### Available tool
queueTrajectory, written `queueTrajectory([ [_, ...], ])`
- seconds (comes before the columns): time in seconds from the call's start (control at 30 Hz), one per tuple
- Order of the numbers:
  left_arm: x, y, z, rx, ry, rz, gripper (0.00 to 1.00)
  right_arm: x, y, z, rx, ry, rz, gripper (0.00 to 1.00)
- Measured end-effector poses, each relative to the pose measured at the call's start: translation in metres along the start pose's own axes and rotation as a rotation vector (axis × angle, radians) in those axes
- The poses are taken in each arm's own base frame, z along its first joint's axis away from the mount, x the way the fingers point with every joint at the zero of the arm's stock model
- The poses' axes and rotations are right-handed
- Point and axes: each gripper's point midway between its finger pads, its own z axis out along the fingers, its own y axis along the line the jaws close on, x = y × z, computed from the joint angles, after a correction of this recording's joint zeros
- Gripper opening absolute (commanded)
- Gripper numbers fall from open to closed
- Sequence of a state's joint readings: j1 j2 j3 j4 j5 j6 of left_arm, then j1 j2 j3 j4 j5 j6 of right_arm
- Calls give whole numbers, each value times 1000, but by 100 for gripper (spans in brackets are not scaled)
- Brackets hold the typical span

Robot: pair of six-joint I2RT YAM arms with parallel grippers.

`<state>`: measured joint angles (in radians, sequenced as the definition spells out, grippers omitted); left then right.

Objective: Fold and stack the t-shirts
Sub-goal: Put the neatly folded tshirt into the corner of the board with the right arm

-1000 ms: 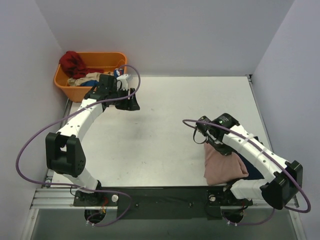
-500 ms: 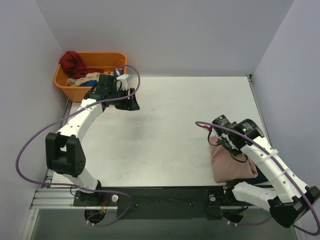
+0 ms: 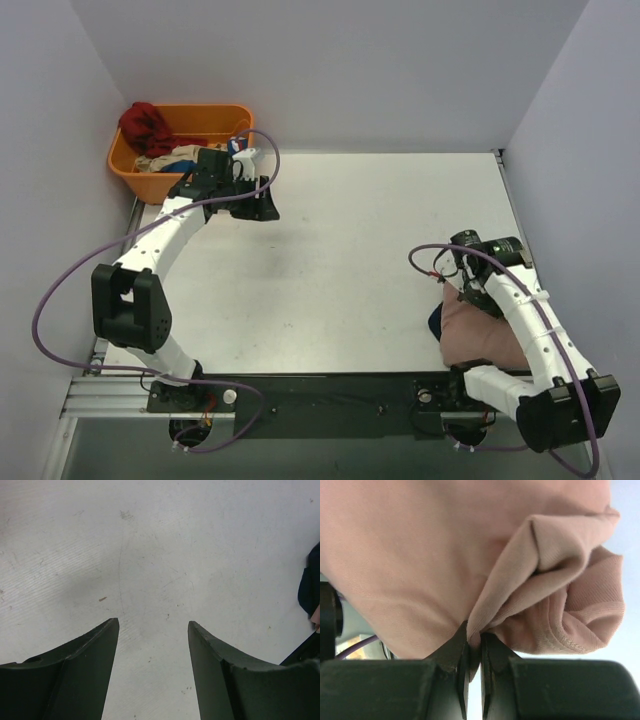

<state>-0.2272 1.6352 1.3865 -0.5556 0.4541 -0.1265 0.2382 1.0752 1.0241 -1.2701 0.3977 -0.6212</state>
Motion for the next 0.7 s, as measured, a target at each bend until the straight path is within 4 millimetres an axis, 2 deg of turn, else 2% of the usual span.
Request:
queueTrajectory([
  [0.1,0,-2,1,11,0,-3,68,14,3,24,-38,87,-46,0],
  [0.2,-1,-4,1,24,-4,-7,68,19,-7,40,-23,110,-45,0],
  [0.7,5,-1,10,30,23,-27,68,-6,-40,94,-7,65,-70,0],
])
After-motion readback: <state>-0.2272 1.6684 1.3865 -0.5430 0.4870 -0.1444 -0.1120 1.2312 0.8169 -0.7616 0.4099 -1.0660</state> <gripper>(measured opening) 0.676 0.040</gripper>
